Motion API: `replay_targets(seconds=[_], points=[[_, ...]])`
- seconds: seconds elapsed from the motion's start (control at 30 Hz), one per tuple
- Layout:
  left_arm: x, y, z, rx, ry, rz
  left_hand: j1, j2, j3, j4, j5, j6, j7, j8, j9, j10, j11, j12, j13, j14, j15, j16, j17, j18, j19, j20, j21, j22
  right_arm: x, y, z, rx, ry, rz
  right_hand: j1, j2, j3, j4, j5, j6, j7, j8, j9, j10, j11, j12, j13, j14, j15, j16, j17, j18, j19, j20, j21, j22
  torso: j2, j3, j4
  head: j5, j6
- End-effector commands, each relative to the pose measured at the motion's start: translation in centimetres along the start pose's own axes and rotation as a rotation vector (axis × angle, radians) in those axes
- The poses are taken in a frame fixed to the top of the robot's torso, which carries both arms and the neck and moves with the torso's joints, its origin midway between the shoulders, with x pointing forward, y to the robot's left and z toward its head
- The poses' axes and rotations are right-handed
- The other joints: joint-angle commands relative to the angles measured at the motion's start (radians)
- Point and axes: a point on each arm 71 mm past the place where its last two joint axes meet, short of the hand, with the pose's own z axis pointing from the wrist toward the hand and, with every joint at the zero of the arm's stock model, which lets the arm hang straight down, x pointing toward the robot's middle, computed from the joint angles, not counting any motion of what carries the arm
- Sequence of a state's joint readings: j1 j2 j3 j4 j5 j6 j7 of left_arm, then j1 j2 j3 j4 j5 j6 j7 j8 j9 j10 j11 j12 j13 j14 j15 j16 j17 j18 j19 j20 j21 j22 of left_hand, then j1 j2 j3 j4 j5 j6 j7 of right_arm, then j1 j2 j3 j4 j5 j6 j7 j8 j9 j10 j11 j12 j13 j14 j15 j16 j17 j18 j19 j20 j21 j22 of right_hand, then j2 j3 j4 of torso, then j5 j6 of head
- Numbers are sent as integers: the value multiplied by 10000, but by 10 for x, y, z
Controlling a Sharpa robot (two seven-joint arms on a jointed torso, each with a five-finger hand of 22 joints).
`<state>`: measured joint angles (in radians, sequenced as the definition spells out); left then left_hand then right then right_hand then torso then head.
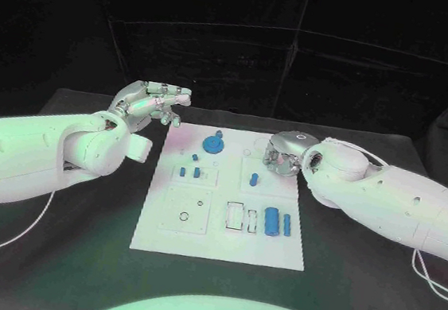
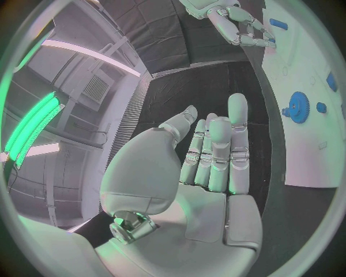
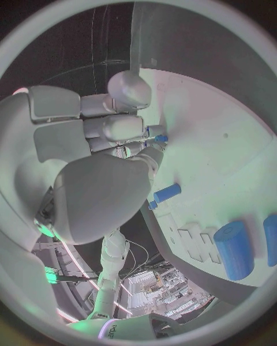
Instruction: Assemble the parts on the task board
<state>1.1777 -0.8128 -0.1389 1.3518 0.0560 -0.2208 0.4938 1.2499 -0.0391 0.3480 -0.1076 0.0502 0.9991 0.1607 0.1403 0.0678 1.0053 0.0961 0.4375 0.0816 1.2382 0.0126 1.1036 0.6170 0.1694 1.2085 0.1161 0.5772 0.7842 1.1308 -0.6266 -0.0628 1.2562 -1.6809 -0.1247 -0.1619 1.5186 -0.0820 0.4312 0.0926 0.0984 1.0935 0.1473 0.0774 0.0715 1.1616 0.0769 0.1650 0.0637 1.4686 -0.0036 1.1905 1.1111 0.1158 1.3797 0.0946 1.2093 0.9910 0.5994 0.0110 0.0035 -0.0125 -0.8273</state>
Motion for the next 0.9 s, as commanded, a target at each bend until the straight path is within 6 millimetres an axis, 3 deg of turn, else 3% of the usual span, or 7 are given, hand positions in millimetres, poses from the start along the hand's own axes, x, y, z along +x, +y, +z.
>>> replay_targets(seconds=[0.03, 0.47, 0.9], points=[[1, 0, 0, -110, 114, -111, 82, 75, -3, -66, -12, 40, 24, 54, 2, -88, -17, 59, -15, -55, 0, -39, -31, 137, -26, -26, -73, -15, 7, -1, -2, 187, 169, -291, -110, -6, 127, -63, 107, 64, 17, -30, -7, 97, 0, -57, 9, 296, -78, 62, -14, -64, 67, -22, 42, 22, -8, -5, 0, -26, -2], [-1, 0, -1, -189, 96, -109, 208, 132, 46, -139, -11, 11, 49, 47, -5, -140, -1, 77, -31, -88, 5, -57, -108, 134, -15, -28, -104, -55, -5, -1, -14, -100, -1393, 202, -414, -212, 752, -509, 476, 141, 29, -79, -15, 266, 1, -225, 21, 291, -85, 180, -8, -77, 87, -36, 145, 136, -6, -5, 15, 2, 42], [-1, 0, -2, -220, 61, -95, 235, 124, 51, -174, -10, -54, 95, 22, -12, -233, 40, 70, -56, -104, 30, -56, -154, 127, -4, -17, -125, -86, -11, -2, -32, -331, -2035, 489, -515, -263, 838, -569, 518, 161, 25, -81, -14, 306, -4, -248, 27, 297, -88, 230, 24, -86, 101, -39, 190, 198, -22, -9, 1, 72, 113]])
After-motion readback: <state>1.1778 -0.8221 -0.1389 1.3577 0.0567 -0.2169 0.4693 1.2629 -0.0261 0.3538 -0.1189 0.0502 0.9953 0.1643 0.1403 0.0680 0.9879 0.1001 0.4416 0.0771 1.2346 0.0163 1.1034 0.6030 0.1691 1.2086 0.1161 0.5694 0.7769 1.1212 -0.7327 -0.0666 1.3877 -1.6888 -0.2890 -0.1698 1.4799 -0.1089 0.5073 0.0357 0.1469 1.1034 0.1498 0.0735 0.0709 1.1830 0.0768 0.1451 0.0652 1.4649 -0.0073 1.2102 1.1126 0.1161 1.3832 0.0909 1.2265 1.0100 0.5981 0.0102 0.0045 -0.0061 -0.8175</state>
